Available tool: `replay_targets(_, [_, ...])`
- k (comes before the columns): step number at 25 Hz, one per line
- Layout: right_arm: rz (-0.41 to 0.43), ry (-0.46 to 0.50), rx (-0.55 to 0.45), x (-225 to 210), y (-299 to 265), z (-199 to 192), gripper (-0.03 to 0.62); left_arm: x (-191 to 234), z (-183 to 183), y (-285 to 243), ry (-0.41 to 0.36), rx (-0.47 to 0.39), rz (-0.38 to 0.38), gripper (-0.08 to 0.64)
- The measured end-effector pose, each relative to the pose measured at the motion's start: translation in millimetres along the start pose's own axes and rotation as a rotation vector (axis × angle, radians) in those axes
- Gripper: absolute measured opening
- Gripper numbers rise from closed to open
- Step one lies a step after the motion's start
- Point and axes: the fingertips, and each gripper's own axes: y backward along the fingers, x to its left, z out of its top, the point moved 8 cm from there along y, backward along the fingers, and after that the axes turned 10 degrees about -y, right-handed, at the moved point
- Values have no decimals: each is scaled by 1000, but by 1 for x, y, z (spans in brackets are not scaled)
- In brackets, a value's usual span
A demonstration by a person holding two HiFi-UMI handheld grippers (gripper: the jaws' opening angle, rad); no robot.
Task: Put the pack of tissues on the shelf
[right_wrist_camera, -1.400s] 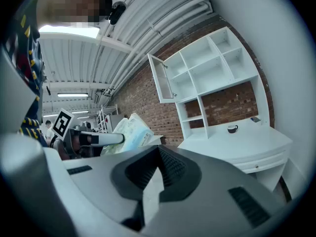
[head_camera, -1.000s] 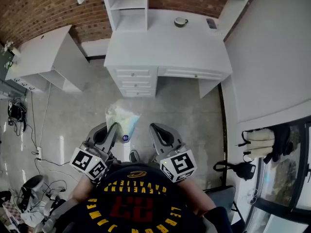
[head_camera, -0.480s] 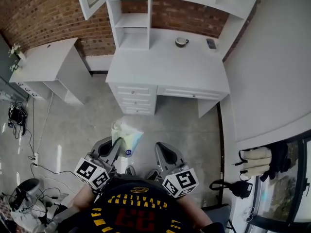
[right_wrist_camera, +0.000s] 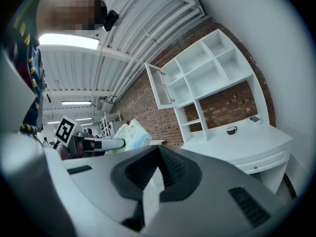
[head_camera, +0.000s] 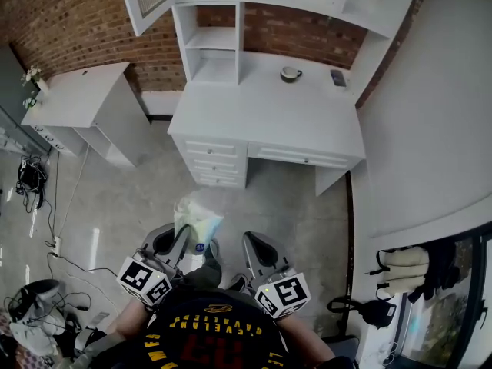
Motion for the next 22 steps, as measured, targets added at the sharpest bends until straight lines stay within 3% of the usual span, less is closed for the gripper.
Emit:
replay_targets(8, [-38,118,35,-21,-31,15,-6,24,3,-32,4,-6,19,18])
replay_targets(16, [-62,33,70,-62,-86,23,-6,69,5,-83,27,-22,-12,18])
replay_targets(22, [-59,28,70,-76,-140,40,-5,124,13,-111,33,-40,-4,18])
